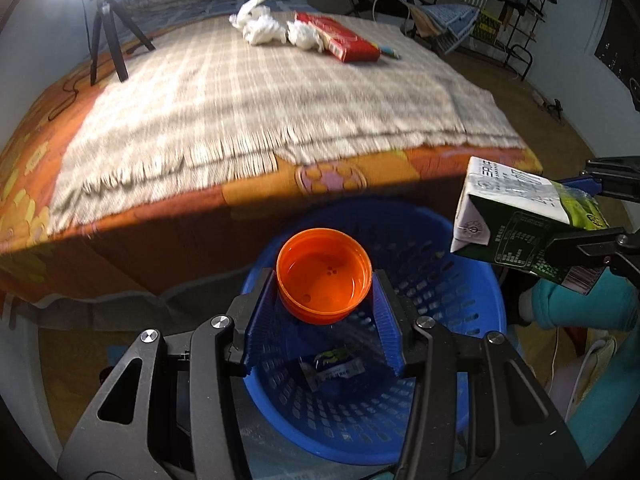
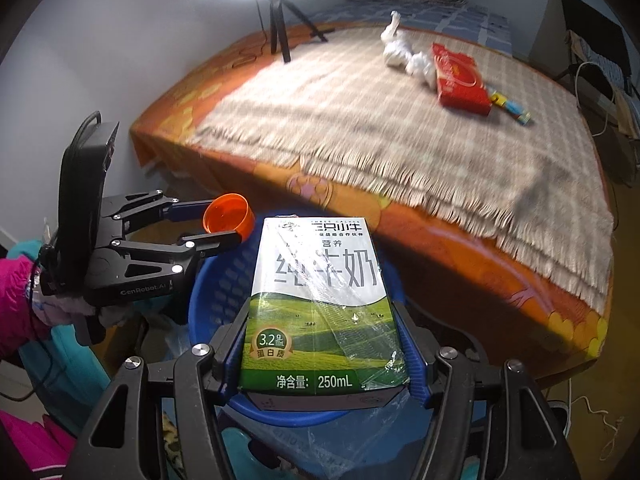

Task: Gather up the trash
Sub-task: 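Carry the cap and milk carton with both tools over the basket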

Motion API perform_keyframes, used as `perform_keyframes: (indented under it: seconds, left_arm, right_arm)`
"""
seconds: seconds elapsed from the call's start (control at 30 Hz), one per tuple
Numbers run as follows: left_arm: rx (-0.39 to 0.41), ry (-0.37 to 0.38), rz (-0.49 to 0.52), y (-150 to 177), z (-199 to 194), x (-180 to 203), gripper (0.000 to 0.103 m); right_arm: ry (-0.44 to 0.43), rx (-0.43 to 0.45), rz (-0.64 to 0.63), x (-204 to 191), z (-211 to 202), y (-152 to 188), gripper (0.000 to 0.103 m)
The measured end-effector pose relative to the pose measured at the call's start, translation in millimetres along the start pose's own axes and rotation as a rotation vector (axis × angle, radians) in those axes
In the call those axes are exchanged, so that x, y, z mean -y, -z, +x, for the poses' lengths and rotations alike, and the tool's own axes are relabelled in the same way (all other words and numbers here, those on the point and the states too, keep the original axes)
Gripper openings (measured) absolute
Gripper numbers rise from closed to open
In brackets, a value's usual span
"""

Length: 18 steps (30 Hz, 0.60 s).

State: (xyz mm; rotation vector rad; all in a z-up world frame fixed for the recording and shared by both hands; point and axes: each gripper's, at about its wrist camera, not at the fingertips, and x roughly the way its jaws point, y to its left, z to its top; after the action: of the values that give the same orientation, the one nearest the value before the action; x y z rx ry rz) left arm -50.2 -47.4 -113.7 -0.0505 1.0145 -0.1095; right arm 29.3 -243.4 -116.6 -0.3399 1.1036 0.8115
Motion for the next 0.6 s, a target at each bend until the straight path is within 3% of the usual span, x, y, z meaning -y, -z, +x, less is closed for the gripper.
perform_keyframes:
  seconds: [0.6]
  left_arm:
    - [-0.14,-0.004,-0.013,33,40,0,0.049]
  right_arm:
    - [0.028,-0.135,0.008,8,49,15,0.066]
